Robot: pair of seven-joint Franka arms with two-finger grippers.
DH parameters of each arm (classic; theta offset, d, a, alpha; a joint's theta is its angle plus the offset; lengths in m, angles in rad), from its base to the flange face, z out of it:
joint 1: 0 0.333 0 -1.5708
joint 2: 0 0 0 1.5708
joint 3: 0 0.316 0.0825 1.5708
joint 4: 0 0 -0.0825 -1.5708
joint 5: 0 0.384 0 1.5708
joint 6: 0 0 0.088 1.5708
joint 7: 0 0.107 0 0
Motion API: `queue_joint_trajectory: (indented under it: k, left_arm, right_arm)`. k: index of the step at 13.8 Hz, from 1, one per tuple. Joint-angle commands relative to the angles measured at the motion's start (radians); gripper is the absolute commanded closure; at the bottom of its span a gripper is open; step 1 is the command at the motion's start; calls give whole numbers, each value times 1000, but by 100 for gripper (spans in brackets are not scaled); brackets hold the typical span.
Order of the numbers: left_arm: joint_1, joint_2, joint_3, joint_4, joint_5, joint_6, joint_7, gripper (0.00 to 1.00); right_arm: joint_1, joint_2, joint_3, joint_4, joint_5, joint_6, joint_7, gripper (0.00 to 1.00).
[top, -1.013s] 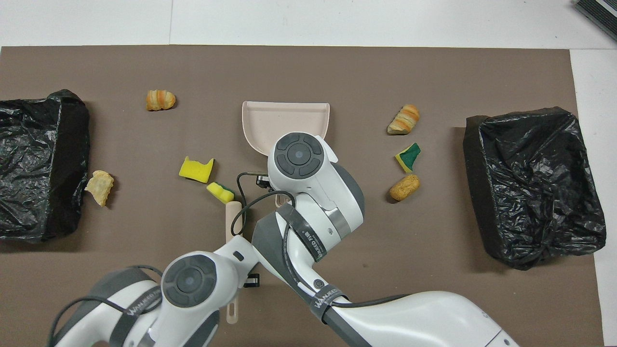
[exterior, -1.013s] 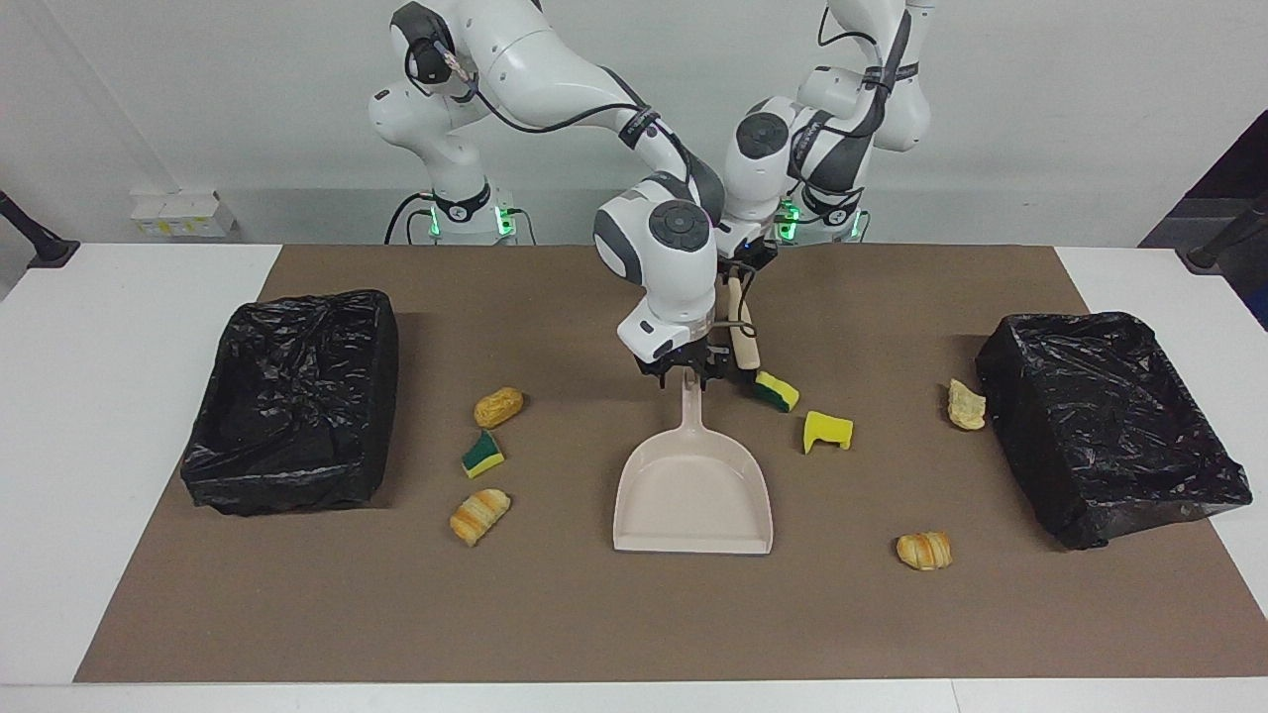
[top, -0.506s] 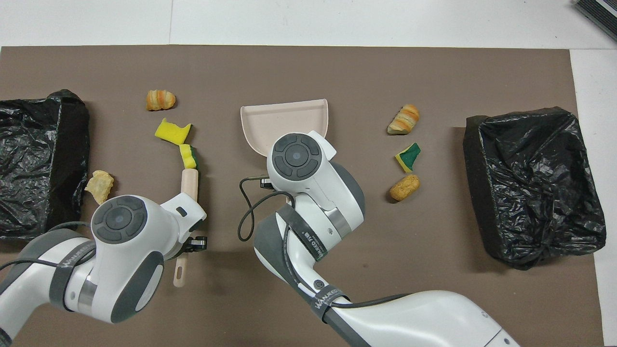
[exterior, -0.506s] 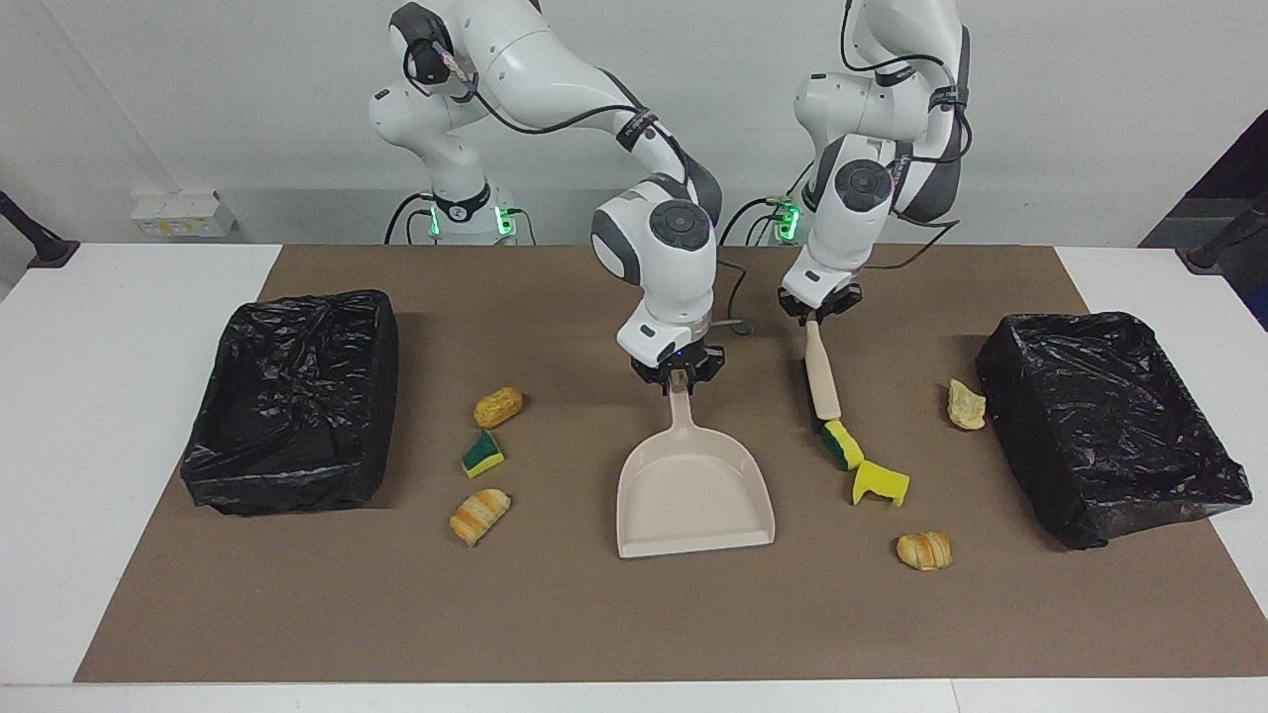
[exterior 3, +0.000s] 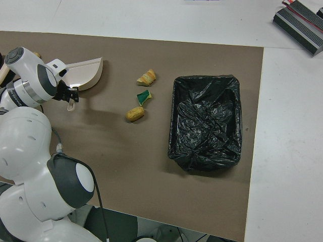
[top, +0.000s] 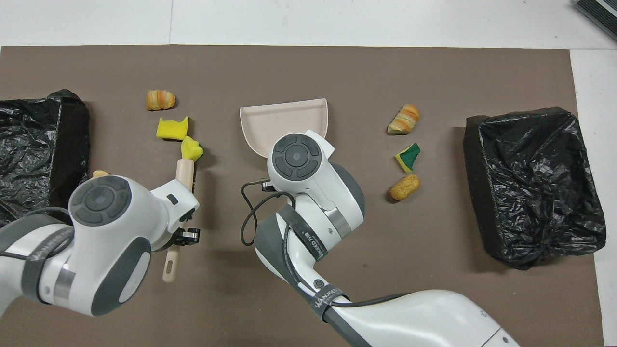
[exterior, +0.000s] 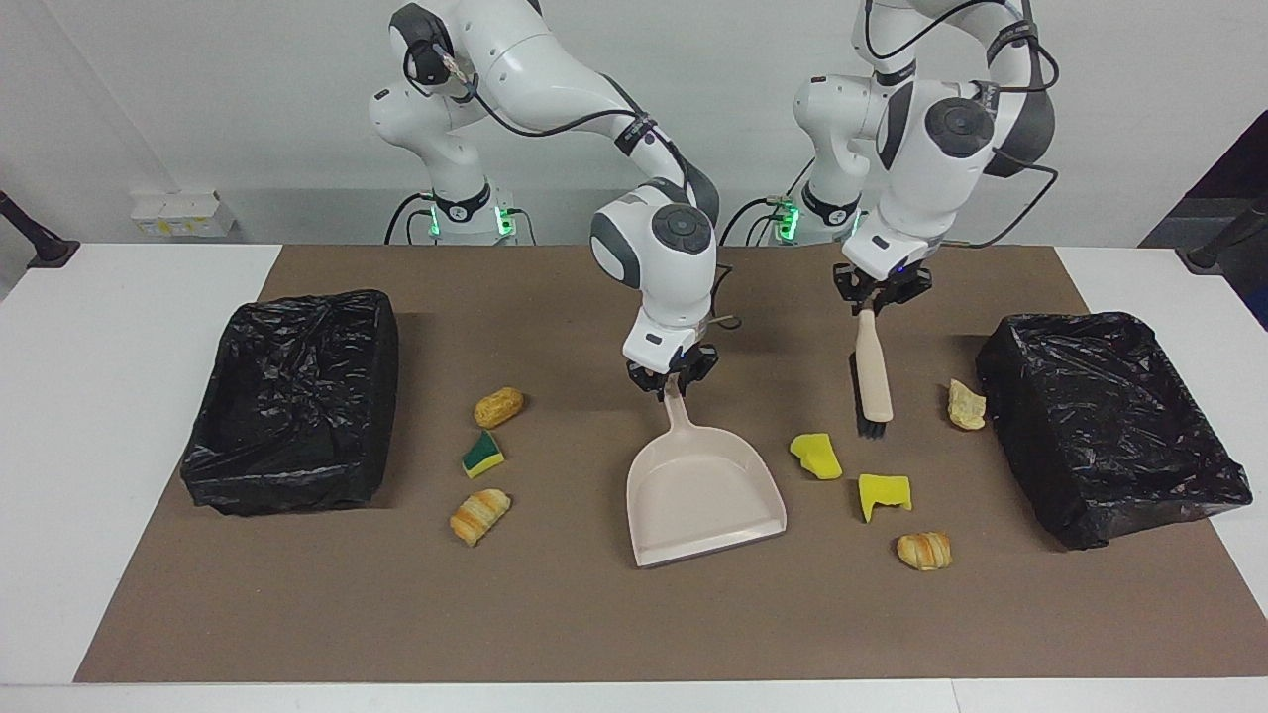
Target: Sweep and dump trash in bin
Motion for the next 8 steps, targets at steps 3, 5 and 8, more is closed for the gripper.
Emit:
queue_joint_trajectory:
  k: [3, 5, 8]
  left_arm:
    - [163, 211, -9, 247, 73, 4, 236, 100]
    - [249, 152, -9, 147, 73, -7, 218, 100]
    - [317, 11, -7, -93, 74, 56, 33, 100]
  right_arm:
    - [-80, -91, 5, -6, -4, -70, -296, 100]
    - [-152, -128, 11, -11, 0, -120, -407, 100]
    - [-223, -160, 10, -11, 6, -223, -666, 100]
